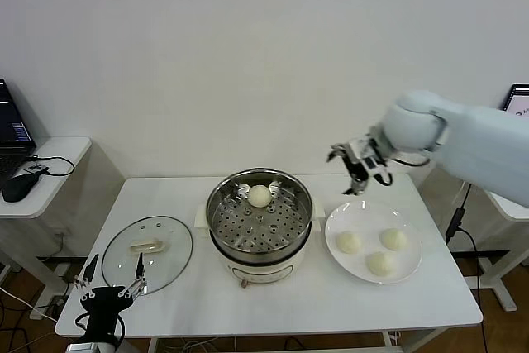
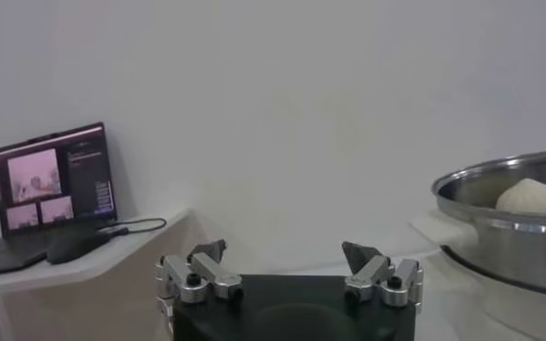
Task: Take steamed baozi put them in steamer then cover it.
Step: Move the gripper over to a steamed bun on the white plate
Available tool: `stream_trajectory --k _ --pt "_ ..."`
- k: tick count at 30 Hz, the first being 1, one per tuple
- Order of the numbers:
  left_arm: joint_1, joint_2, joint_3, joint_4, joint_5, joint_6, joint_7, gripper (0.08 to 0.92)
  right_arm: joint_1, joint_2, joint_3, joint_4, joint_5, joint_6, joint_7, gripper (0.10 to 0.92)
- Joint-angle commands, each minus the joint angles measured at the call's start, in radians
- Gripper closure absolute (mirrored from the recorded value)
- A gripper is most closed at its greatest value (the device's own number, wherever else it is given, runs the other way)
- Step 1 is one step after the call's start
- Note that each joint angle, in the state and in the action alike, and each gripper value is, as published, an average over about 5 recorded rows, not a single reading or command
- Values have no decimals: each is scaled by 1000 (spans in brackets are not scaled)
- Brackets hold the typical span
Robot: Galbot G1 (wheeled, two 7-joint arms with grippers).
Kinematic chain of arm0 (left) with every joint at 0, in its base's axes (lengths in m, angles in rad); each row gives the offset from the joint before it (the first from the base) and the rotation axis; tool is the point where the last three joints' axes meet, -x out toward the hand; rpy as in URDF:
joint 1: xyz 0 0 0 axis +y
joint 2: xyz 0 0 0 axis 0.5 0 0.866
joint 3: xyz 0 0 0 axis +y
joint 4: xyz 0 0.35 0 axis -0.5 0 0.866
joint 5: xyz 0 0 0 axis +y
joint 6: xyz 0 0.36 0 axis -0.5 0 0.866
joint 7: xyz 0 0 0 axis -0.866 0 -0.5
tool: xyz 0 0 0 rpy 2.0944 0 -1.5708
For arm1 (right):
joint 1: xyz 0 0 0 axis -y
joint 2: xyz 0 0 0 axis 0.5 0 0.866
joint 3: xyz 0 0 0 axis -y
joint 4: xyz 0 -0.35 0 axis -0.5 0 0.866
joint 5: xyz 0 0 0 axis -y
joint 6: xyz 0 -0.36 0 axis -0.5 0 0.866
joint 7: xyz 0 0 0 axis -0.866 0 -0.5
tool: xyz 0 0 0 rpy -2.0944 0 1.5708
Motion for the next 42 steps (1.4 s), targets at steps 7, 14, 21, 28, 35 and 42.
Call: stream_trajectory --k 7,14,21,28,35,42 --pt "-15 -1 -3 16 2 16 1 177 -411 -86 232 -63 -185 -10 -55 203" --pt "-30 -3 -2 34 1 20 1 177 -483 34 280 -200 -268 43 -86 203" --pt "-33 -3 -5 44 0 19 1 177 -554 128 320 -280 -288 57 -79 202" --pt "-38 -3 -10 56 -2 19 1 177 -582 195 336 -347 -318 70 -71 203" --pt "-47 -3 -9 68 -4 18 0 177 -614 218 357 -387 -338 76 -56 203" --pt "-52 -3 -4 72 -2 18 0 177 -628 230 374 -402 -335 65 -42 218"
